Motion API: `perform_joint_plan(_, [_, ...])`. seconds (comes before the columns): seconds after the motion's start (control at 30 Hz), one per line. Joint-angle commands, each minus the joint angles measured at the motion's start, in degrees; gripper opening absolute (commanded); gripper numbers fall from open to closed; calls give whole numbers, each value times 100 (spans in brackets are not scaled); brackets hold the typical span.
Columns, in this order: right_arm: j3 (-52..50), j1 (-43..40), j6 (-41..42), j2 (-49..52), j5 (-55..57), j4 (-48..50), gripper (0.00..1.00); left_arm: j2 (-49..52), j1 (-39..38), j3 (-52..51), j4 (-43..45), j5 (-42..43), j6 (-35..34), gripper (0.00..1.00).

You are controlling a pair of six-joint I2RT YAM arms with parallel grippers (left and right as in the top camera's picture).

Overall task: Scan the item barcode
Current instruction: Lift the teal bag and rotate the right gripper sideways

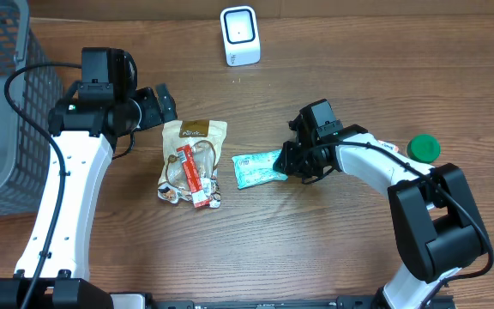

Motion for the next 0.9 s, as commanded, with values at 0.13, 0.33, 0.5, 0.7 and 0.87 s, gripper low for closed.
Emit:
perform_joint_plan(0.13, [-107,24,-13,-13,13,2,4,-37,15,44,9,-13,153,100])
perform_joint_plan(0.33, [-39,-199,-109,-133,-557,15,4,-37,15,44,9,-13,153,100])
perform_joint_plan(0.5, [-22,-824,-979,-490,-2168,-24,4,-37,15,44,9,-13,153,100])
perform_joint_plan(0.7, [-22,-1320,-1670,-1290,-2988,-350,4,-37,15,44,9,-13,153,100])
perform_joint_plan(0.87, [-22,-1379,-2312,-2041,-2988,-769,4,-37,15,44,9,-13,153,100])
